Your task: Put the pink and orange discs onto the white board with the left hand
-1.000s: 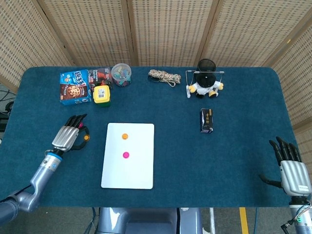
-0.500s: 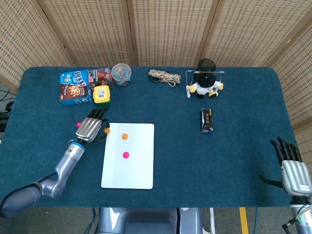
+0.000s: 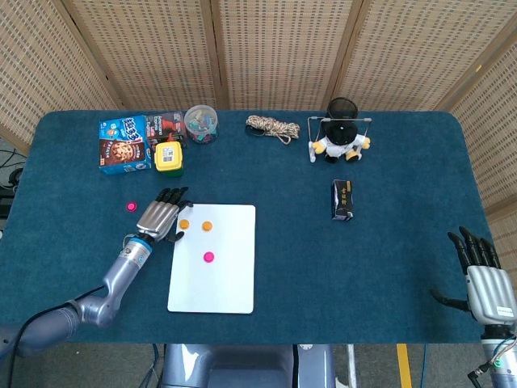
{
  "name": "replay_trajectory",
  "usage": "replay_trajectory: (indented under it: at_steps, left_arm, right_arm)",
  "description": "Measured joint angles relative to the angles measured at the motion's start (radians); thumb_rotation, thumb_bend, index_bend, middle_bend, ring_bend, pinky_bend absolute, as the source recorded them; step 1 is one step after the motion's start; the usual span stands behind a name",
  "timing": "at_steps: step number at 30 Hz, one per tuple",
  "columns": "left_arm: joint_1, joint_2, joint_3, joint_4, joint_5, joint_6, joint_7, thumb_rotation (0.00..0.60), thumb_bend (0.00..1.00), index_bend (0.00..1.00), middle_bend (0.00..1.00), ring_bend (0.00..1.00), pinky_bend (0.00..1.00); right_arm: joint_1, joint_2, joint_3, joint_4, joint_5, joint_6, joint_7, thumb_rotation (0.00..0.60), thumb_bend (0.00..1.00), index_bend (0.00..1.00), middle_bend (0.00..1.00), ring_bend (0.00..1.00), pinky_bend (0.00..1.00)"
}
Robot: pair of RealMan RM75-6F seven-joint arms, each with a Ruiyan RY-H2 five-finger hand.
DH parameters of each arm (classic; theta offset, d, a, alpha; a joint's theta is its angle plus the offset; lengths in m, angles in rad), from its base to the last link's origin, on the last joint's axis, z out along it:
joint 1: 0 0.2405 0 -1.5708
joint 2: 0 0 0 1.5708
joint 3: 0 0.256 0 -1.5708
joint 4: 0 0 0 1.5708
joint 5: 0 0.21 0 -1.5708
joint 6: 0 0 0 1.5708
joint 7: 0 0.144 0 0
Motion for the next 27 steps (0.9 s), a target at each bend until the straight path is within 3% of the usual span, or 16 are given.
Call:
replay_trajectory:
  at_steps: [5, 10, 13, 27]
  left_arm:
    - [0.012, 0.021, 0.006, 0.007, 0.018, 0.019, -0.040, 0.600, 0.27, 0.12, 0.00, 0.00, 0.00]
    - [0.037, 0.046, 0.016, 0.059, 0.033, 0.040, -0.094, 0.600, 0.31, 0.26, 0.00, 0.00, 0.00]
    - [0.052, 0.057, 0.023, 0.102, 0.033, 0.036, -0.126, 0.600, 0.34, 0.30, 0.00, 0.00, 0.00]
    - [0.066, 0.024, 0.041, 0.301, 0.053, -0.020, -0.259, 0.600, 0.36, 0.31, 0.00, 0.00, 0.00]
  right_arm:
    - [0.000, 0.000, 0.000, 0.001, -0.001, 0.001, 0.000, 0.600, 0.00, 0.00, 0.00, 0.00, 0.00]
    - [0.000, 0.000, -0.001, 0.001, -0.001, 0.000, -0.004, 0.600, 0.00, 0.00, 0.00, 0.00, 0.00]
    - [0.000, -0.001, -0.001, 0.000, -0.001, 0.000, -0.006, 0.600, 0.00, 0.00, 0.00, 0.00, 0.00]
    - [0.002, -0.004, 0.001, -0.005, 0.007, -0.001, -0.032, 0.600, 0.00, 0.00, 0.00, 0.00, 0.00]
